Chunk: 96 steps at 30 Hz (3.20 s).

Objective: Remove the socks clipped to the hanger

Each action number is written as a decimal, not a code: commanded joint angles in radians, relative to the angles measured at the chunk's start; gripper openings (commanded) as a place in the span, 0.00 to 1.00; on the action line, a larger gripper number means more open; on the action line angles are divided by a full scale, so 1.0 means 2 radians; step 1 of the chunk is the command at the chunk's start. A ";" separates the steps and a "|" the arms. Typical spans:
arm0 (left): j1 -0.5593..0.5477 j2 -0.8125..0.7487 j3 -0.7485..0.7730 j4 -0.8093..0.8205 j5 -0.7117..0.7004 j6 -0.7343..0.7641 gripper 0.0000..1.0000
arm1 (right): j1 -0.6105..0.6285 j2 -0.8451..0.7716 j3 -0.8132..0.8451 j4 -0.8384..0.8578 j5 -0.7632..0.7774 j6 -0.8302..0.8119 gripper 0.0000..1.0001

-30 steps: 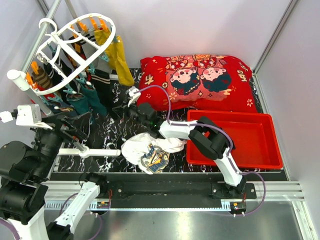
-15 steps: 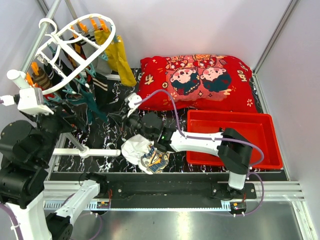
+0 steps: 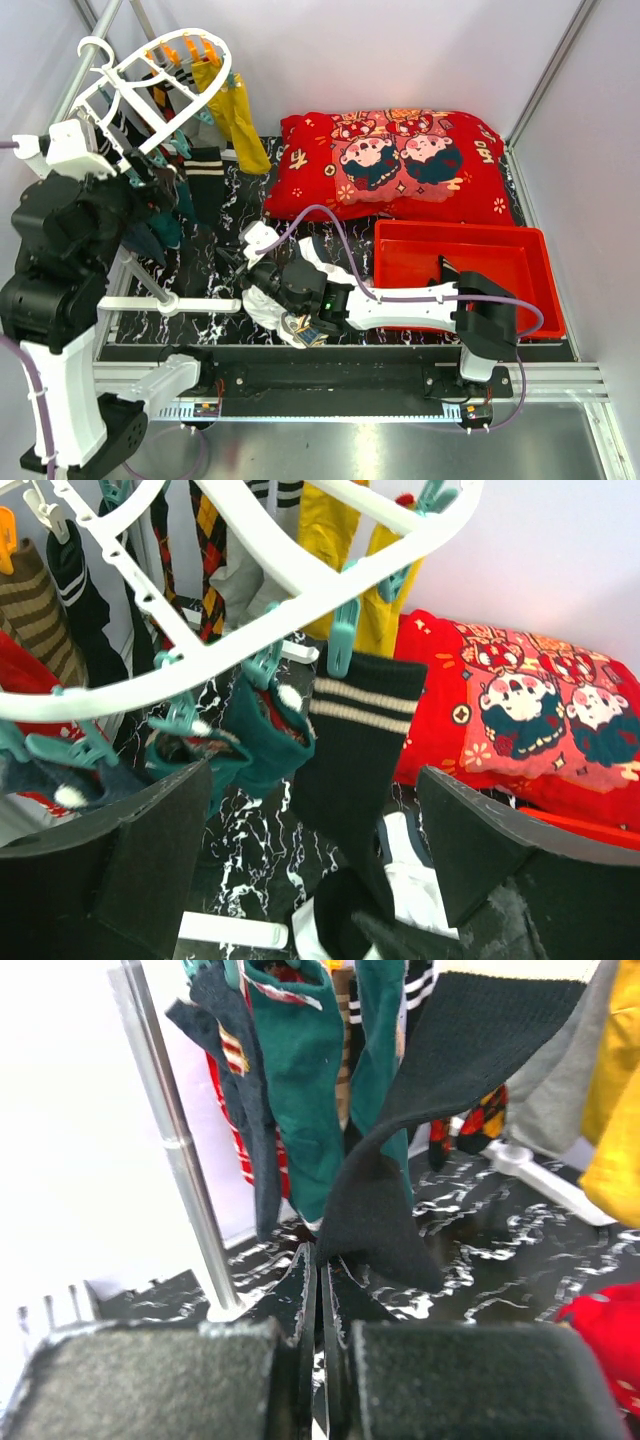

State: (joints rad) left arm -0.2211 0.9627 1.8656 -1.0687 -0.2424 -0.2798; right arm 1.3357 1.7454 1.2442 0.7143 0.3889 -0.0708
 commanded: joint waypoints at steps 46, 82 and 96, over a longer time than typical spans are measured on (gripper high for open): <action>-0.175 0.214 0.170 -0.173 -0.377 -0.082 0.70 | 0.068 -0.013 -0.006 0.098 0.066 -0.166 0.00; -0.093 0.201 0.088 -0.079 -0.369 -0.029 0.54 | 0.082 -0.004 -0.011 0.122 0.066 -0.178 0.00; -0.091 0.199 0.077 -0.065 -0.358 -0.019 0.00 | 0.085 -0.006 -0.018 0.119 0.062 -0.151 0.00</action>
State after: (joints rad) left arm -0.4084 1.3758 2.0186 -1.2373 -0.9722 -0.3309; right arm 1.4937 1.7355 1.1847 0.8974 0.4889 -0.3958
